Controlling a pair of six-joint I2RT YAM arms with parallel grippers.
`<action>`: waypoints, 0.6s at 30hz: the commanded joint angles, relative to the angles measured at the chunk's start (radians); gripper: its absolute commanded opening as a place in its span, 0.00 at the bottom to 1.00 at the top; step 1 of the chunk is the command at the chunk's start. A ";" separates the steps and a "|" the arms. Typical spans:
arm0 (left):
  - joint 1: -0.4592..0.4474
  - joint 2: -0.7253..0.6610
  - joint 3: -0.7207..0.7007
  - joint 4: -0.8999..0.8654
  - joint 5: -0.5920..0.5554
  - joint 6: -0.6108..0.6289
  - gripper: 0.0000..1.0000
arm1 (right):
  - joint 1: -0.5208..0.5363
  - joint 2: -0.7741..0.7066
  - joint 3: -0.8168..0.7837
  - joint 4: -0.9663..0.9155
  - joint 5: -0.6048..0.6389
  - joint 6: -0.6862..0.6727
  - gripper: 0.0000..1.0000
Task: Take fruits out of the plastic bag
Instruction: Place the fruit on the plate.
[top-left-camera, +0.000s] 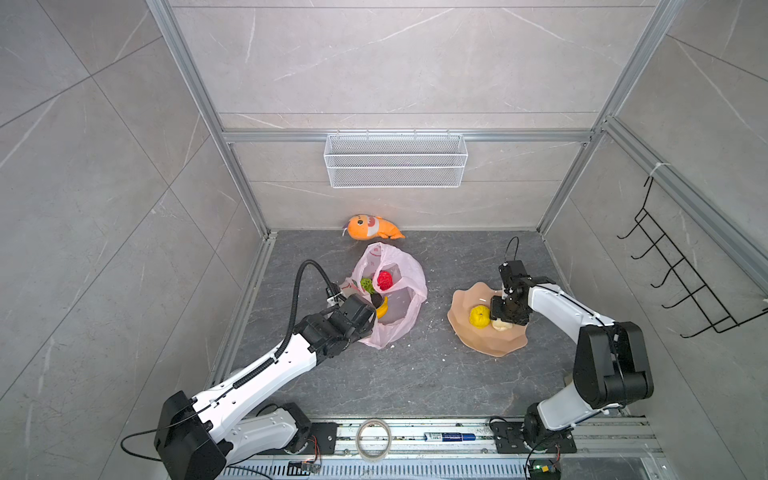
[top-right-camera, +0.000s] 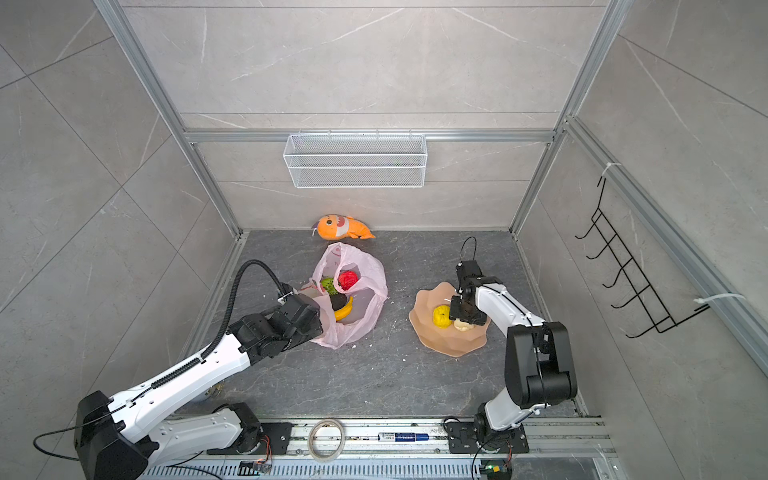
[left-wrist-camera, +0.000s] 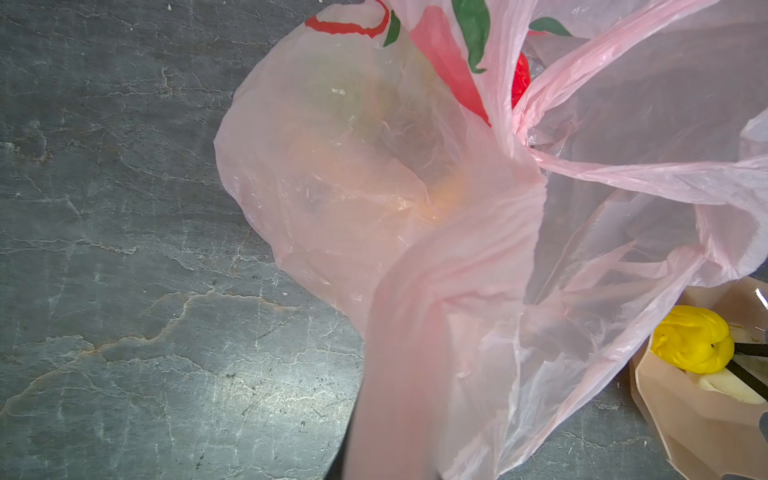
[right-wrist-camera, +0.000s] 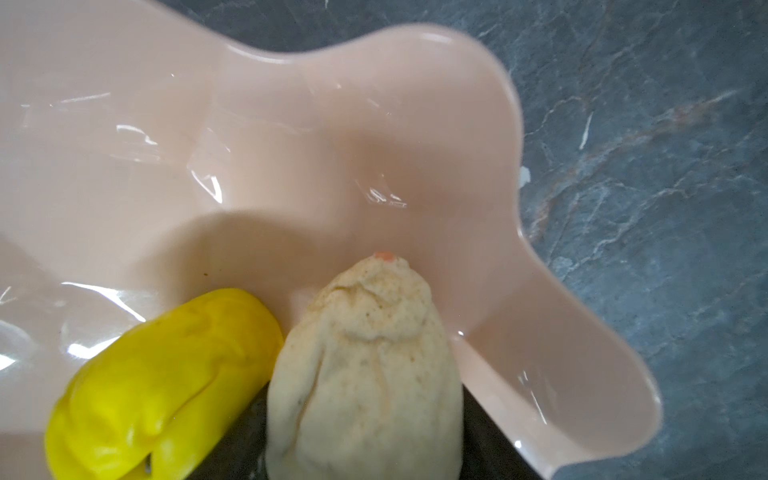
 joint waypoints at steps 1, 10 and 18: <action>0.005 -0.014 0.015 -0.015 0.003 0.006 0.00 | -0.003 0.019 -0.007 0.000 -0.008 -0.002 0.64; 0.004 -0.012 0.017 -0.012 0.002 0.007 0.00 | -0.003 -0.015 0.019 -0.030 -0.008 -0.007 0.69; 0.005 -0.013 0.016 -0.009 0.004 0.010 0.00 | -0.003 -0.070 0.054 -0.074 -0.013 -0.010 0.71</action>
